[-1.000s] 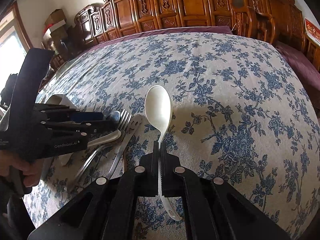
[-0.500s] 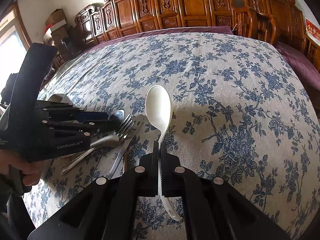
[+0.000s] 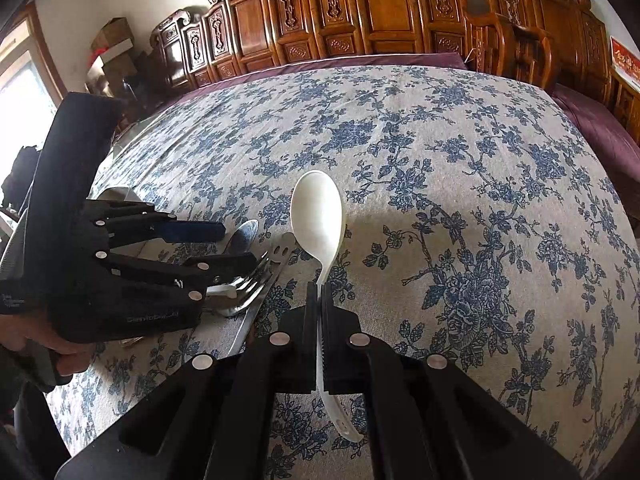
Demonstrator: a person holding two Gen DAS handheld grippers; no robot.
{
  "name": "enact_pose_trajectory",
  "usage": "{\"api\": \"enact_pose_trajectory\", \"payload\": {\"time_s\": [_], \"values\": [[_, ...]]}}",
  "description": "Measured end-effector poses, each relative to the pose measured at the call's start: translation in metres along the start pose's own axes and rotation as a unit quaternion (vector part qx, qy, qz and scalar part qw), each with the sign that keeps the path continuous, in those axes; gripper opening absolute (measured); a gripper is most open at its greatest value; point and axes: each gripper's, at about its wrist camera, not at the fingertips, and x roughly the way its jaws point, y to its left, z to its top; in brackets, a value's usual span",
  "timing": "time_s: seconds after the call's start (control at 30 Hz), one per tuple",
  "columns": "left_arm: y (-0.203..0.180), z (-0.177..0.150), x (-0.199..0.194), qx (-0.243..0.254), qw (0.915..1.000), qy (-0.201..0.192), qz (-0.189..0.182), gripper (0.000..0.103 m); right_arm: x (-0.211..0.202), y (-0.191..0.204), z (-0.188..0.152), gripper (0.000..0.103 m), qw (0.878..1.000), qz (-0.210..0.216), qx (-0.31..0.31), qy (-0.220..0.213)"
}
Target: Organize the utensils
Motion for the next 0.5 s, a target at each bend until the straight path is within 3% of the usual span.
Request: {"api": "enact_pose_trajectory", "payload": {"time_s": [0.07, 0.5], "values": [[-0.0021, 0.0005, -0.0006, 0.004, 1.0000, 0.000, 0.000, 0.028, 0.0001, 0.0001, 0.0002, 0.002, 1.000, 0.000, -0.001, 0.000], [-0.0047, -0.0052, -0.0101, 0.002, 0.9994, -0.018, 0.029, 0.027, -0.0010, 0.0001, 0.0005, 0.002, 1.000, -0.004, -0.002, 0.000]]}}
